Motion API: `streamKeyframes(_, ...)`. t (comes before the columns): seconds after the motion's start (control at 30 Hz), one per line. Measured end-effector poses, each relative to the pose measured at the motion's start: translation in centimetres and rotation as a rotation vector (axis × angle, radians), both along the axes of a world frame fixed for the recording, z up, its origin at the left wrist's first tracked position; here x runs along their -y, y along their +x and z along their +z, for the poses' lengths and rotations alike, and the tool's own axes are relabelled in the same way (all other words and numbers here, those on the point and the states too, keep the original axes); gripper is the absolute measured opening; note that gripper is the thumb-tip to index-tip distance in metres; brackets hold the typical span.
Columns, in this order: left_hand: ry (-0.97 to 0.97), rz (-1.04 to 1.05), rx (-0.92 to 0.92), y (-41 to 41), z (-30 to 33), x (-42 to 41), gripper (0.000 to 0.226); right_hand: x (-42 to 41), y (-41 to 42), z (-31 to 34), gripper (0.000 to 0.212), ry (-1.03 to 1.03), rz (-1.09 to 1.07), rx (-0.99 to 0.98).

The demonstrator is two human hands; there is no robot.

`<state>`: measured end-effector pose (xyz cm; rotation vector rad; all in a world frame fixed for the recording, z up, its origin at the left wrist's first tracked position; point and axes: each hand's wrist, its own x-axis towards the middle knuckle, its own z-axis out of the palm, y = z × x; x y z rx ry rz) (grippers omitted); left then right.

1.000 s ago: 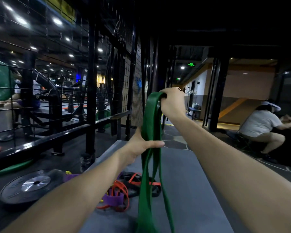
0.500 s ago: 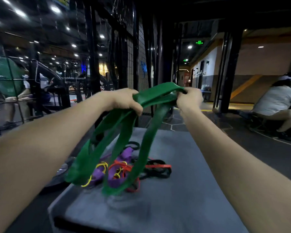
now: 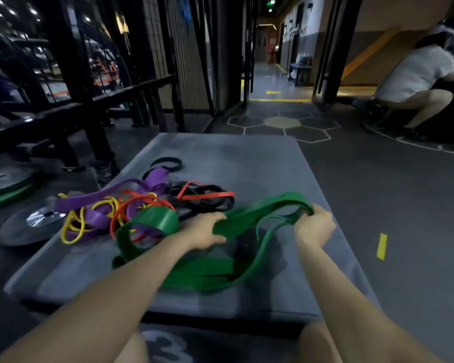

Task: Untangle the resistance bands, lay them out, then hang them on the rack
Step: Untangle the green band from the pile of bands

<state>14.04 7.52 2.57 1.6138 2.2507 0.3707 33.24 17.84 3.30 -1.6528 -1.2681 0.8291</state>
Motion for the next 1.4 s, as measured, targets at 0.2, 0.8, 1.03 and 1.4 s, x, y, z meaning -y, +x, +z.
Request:
streamKeyframes(0.2,0.041,-0.026,-0.131,-2.3,-0.9,3.2,0.039,1.8,-1.9,-0.7,0.041,0.350,0.132,0.387)
streamKeyframes(0.8,-0.031,0.624,-0.212,-6.8,-2.2,15.7,0.055,4.2,-2.5,-3.0,0.051,0.244,0.314,0.757)
streamKeyframes(1.03,-0.183,0.821,0.289,-7.4,-2.1,17.8,0.034,4.8,-1.5,-2.3,0.056,0.228,0.303,0.689)
streamKeyframes(1.4,0.814,0.910,1.610,-6.6,1.1,11.8,0.012,5.7,-0.1,-2.2,0.046,0.265,0.269,0.619)
